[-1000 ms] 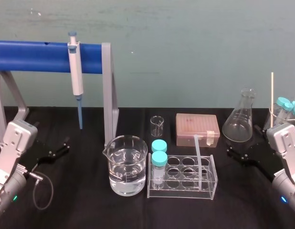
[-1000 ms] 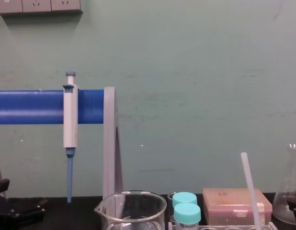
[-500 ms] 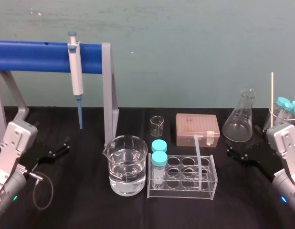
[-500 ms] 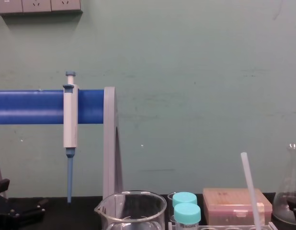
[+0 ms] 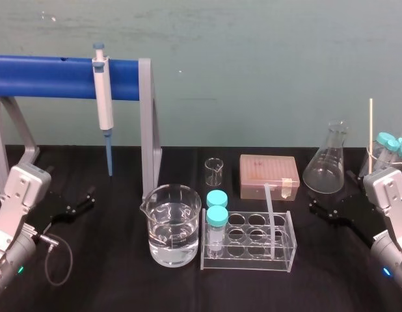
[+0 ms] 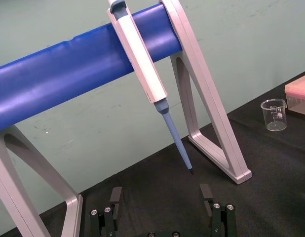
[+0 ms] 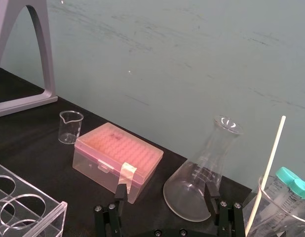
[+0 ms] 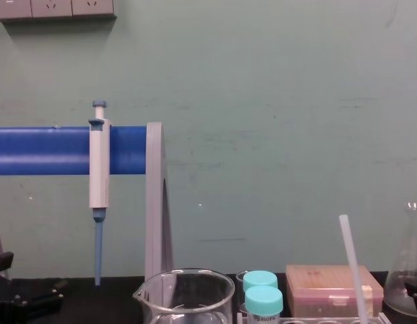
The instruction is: Pick up the stirring rod with one hand, then place it down.
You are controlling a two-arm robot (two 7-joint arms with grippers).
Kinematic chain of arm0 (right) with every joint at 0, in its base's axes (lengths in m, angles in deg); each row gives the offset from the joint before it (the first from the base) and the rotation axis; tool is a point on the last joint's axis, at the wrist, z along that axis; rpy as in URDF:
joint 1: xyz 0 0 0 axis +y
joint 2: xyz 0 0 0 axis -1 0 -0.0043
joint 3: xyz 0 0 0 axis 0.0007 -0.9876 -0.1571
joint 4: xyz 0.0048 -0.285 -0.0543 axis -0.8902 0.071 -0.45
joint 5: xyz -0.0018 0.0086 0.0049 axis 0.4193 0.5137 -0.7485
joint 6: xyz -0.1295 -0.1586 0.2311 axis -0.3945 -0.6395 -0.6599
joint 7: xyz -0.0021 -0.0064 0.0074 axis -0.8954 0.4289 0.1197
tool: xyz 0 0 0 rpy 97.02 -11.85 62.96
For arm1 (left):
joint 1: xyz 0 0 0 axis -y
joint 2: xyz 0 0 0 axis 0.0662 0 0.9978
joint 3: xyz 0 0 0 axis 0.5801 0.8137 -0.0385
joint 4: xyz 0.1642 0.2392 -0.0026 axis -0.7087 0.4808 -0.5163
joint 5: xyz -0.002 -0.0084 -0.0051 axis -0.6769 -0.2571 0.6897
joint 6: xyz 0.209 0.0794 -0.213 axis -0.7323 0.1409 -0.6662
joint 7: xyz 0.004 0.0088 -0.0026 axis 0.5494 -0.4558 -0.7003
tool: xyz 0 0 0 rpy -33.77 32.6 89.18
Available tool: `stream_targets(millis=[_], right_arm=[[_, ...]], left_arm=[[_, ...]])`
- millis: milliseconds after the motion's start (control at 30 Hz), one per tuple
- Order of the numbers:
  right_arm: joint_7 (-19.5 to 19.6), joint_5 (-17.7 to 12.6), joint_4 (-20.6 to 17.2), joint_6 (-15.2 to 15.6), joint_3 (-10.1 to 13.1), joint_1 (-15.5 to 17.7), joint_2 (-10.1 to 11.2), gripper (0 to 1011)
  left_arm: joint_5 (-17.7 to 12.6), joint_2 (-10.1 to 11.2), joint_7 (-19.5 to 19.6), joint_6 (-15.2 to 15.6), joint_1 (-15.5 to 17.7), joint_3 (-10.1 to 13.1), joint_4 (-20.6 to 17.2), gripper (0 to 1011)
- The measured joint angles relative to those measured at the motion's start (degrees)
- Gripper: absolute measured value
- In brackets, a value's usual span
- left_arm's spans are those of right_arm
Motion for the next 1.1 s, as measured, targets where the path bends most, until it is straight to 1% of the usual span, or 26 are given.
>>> stream_targets(millis=[433,500,533,633,733,767,833,867,933,967,1000,1033,1067,1100], right_arm=[[-0.08,-0.02,0.0,-0.02,0.07,0.0,-0.04,1002],[-0.88,-0.52,-0.04,-0.29,0.64,0.01,-0.2,1002],[-1.77,-1.29,-0.49,-0.51,1.14,0.22,-0.17,1002],[-3.47,-2.77,-1.59,-0.55,2.07,0.93,0.29,1002],[-6.38,-5.81,-4.18,0.03,3.71,2.62,1.7,1002],[-7.98,-7.51,-5.75,0.51,4.72,3.72,2.74,1002],[-9.49,-9.17,-7.29,1.06,5.68,4.85,3.75,1002],[-10.98,-10.94,-8.92,1.72,6.75,6.04,4.85,1002],[-12.46,-12.47,-10.54,2.3,7.75,7.28,5.93,1002],[-13.88,-13.9,-11.98,2.83,8.61,8.38,6.91,1002],[-14.61,-14.51,-12.6,3.11,8.96,8.88,7.35,1002],[-16.14,-15.54,-13.89,3.78,9.65,9.74,8.53,1002],[-16.14,-15.54,-13.89,3.78,9.65,9.74,8.53,1002],[-17.67,-16.41,-15.0,4.38,10.21,10.49,9.6,1002]], left_arm=[[0.0,0.0,0.0,0.0,0.0,0.0,0.0,1000],[0.0,0.0,0.0,0.0,0.0,0.0,0.0,1000],[0.0,0.0,0.0,0.0,0.0,0.0,0.0,1000],[0.0,0.0,0.0,0.0,0.0,0.0,0.0,1000],[0.0,0.0,0.0,0.0,0.0,0.0,0.0,1000],[0.0,0.0,0.0,0.0,0.0,0.0,0.0,1000],[0.0,0.0,0.0,0.0,0.0,0.0,0.0,1000],[0.0,0.0,0.0,0.0,0.0,0.0,0.0,1000],[0.0,0.0,0.0,0.0,0.0,0.0,0.0,1000],[0.0,0.0,0.0,0.0,0.0,0.0,0.0,1000],[0.0,0.0,0.0,0.0,0.0,0.0,0.0,1000],[0.0,0.0,0.0,0.0,0.0,0.0,0.0,1000],[0.0,0.0,0.0,0.0,0.0,0.0,0.0,1000],[0.0,0.0,0.0,0.0,0.0,0.0,0.0,1000]])
